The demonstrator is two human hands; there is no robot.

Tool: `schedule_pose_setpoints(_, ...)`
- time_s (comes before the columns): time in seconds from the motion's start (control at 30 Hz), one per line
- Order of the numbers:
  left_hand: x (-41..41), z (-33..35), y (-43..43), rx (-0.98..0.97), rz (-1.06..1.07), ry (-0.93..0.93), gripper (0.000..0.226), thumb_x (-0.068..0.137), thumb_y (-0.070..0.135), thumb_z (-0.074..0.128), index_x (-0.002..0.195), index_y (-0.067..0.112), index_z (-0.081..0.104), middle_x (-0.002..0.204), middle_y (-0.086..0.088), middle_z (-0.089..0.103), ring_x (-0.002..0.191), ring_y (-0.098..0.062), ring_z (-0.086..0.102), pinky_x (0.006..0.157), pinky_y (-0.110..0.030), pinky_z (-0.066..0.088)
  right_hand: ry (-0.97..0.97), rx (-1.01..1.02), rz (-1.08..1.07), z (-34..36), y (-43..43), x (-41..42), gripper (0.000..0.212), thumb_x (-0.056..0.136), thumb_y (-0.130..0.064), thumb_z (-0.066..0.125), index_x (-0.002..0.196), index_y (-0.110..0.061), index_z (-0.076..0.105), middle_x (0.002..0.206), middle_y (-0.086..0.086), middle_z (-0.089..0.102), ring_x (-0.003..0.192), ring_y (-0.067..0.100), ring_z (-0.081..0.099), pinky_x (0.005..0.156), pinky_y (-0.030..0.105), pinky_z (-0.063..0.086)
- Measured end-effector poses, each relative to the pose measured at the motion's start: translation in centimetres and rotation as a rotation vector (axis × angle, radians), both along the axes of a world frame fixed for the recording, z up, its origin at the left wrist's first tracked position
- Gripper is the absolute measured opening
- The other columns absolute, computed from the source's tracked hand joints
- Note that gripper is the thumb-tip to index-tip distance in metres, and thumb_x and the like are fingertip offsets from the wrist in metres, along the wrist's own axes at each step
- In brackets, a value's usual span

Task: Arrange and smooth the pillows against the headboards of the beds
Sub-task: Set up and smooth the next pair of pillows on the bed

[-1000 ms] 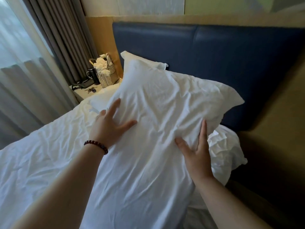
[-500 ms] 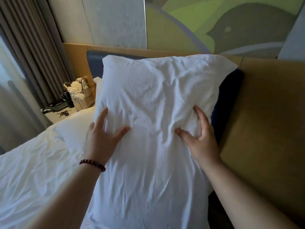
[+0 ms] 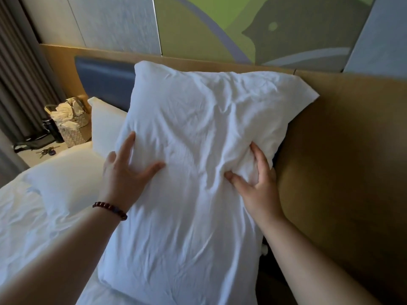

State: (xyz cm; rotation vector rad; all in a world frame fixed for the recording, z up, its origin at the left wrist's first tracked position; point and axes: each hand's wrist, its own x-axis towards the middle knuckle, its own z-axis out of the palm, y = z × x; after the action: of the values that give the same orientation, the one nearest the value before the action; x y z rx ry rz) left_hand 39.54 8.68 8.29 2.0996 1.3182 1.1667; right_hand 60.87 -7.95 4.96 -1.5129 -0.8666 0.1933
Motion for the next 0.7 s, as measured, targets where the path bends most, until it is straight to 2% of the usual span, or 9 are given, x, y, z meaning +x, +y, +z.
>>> schedule_pose_setpoints(0.1,0.2,-0.8,0.4,-0.008,-0.032,0.010,0.103,0.055,0.072,0.067,0.146,0.038,0.033,0.113,-0.010,0.049,0.110,-0.033,0.052,0.099,-0.039,0.039,-0.020,-0.042,-0.004,-0.1,-0.1,0.3,0.090,0.060,-0.060,0.074,0.141,-0.050,0.036,0.137,-0.010,0.037,0.113,-0.024,0.035,0.092,-0.001,0.030)
schedule_pose_setpoints(0.23,-0.6,-2.1,2.1,0.049,-0.126,0.042,0.107,0.052,0.082,0.067,0.145,0.048,0.026,0.100,-0.003,0.045,0.078,-0.023,0.051,0.082,-0.039,0.048,-0.050,-0.032,-0.026,-0.5,0.6,0.2,0.093,0.060,-0.060,0.080,0.142,-0.046,0.038,0.137,-0.011,0.035,0.111,-0.031,0.029,0.087,-0.009,0.026)
schedule_pose_setpoints(0.3,-1.1,-2.7,3.0,0.072,-0.168,0.069,0.102,0.055,0.081,0.065,0.144,0.052,0.024,0.096,-0.003,0.043,0.069,-0.015,0.046,0.075,-0.036,0.046,-0.056,-0.031,-0.031,-1.0,1.2,0.0,0.092,0.061,-0.058,0.081,0.142,-0.046,0.038,0.138,-0.011,0.036,0.113,-0.031,0.030,0.086,-0.009,0.026)
schedule_pose_setpoints(0.43,-1.6,-3.3,5.0,0.099,-0.212,0.055,0.102,0.052,0.069,0.064,0.143,0.046,0.026,0.096,-0.005,0.044,0.068,-0.013,0.045,0.072,-0.036,0.044,-0.066,-0.042,-0.070,-2.5,2.4,-1.2,0.091,0.061,-0.058,0.076,0.142,-0.052,0.034,0.141,-0.014,0.035,0.118,-0.021,0.034,0.091,-0.004,0.030)
schedule_pose_setpoints(0.53,-2.2,-4.7,6.6,0.140,-0.238,0.035,0.103,0.053,0.064,0.067,0.146,0.038,0.031,0.090,-0.002,0.042,0.067,-0.016,0.045,0.073,-0.037,0.043,-0.084,-0.041,-0.122,-3.9,3.7,-2.6,0.088,0.065,-0.053,0.078,0.141,-0.052,0.035,0.140,-0.013,0.034,0.122,-0.006,0.038,0.094,-0.001,0.028)
schedule_pose_setpoints(0.6,-2.6,-6.2,7.4,0.130,-0.278,-0.014,0.103,0.053,0.060,0.069,0.147,0.037,0.033,0.098,-0.002,0.044,0.075,-0.018,0.046,0.082,-0.037,0.044,-0.111,-0.036,-0.172,-5.0,4.5,-3.7,0.090,0.062,-0.058,0.075,0.142,-0.052,0.034,0.143,-0.011,0.034,0.126,-0.002,0.036,0.091,-0.002,0.023)
schedule_pose_setpoints(0.7,-3.9,-8.6,8.5,0.116,-0.357,-0.100,0.101,0.053,0.057,0.071,0.145,0.039,0.035,0.112,-0.001,0.044,0.093,-0.012,0.046,0.094,-0.029,0.039,-0.176,-0.020,-0.218,-6.6,5.0,-5.6,0.090,0.062,-0.062,0.073,0.141,-0.055,0.032,0.147,-0.016,0.033,0.131,-0.003,0.033,0.093,0.003,0.023)
